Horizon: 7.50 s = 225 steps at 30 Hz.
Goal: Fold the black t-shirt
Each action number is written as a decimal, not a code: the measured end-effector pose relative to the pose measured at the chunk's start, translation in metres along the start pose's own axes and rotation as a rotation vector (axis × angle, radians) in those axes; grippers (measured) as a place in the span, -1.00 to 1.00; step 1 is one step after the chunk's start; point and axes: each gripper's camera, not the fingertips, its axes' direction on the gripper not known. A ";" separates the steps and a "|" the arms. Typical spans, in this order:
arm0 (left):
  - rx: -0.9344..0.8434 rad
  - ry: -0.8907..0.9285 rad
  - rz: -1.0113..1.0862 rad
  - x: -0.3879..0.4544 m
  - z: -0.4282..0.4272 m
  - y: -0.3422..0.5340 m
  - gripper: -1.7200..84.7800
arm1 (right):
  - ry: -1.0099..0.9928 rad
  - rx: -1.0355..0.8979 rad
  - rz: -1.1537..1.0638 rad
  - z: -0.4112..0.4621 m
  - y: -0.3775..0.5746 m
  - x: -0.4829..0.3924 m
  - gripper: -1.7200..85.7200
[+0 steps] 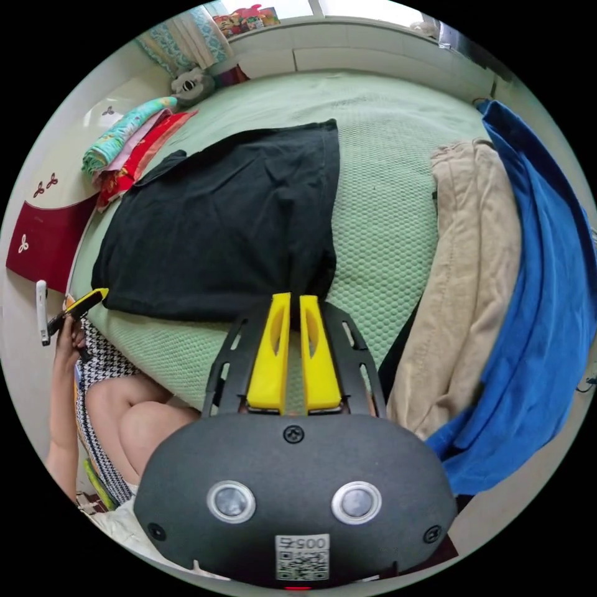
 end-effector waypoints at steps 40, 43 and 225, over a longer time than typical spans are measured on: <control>0.092 -0.002 0.215 0.184 0.093 0.018 -0.87 | 0.196 0.080 -0.676 0.074 -0.223 -0.321 -0.70; 0.085 -0.019 0.232 0.197 0.095 0.019 -0.87 | 0.044 -0.024 -0.653 0.058 -0.255 -0.299 -0.70; -0.032 0.360 0.291 0.400 0.120 0.021 -0.70 | 0.146 0.070 0.197 -0.012 -0.036 0.099 -0.74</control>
